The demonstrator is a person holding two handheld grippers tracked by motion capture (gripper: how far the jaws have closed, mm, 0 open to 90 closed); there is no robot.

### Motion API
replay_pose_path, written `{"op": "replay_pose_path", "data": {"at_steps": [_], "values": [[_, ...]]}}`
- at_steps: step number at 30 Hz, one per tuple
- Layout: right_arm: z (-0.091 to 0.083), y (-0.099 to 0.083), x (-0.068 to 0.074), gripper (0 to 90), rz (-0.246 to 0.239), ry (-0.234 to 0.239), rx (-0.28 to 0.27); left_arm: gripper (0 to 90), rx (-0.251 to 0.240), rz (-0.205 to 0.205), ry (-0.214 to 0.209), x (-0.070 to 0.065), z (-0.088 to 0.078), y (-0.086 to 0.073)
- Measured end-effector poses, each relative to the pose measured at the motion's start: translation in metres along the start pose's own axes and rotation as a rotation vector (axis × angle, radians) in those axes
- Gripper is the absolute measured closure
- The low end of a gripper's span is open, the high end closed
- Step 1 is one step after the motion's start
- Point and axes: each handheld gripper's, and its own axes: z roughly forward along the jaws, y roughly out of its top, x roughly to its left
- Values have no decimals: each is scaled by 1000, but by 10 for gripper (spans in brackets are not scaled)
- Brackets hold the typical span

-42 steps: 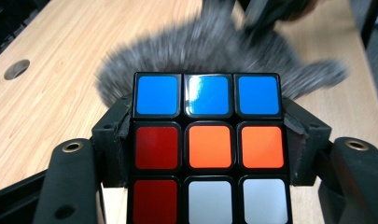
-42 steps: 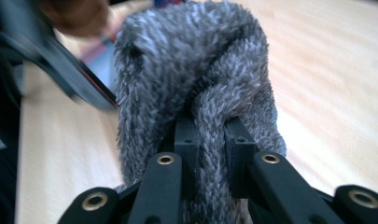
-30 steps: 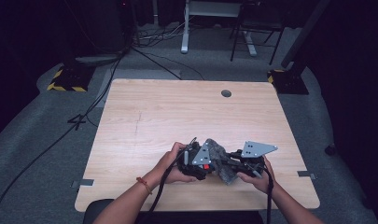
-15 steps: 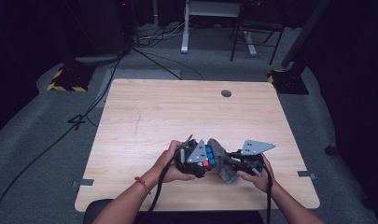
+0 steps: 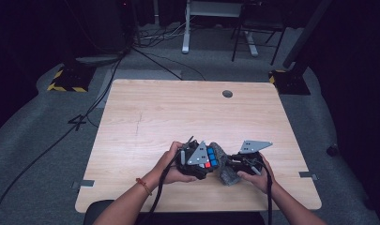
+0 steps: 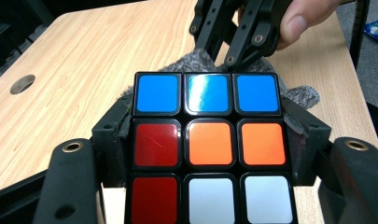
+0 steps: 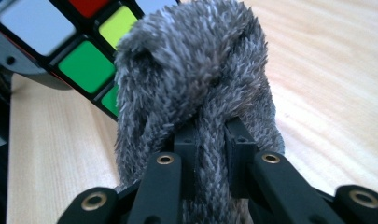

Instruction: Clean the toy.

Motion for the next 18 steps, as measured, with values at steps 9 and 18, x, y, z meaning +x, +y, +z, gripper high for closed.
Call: {"op": "replay_pose_path", "data": {"at_steps": [9,18], "values": [[4,-1,0,789,23,83,-16,332,-10,10,-5,0,-1,0],[-9,2,-1,793,48,131,-122,323,61,-25,-16,5,7,-8]]}}
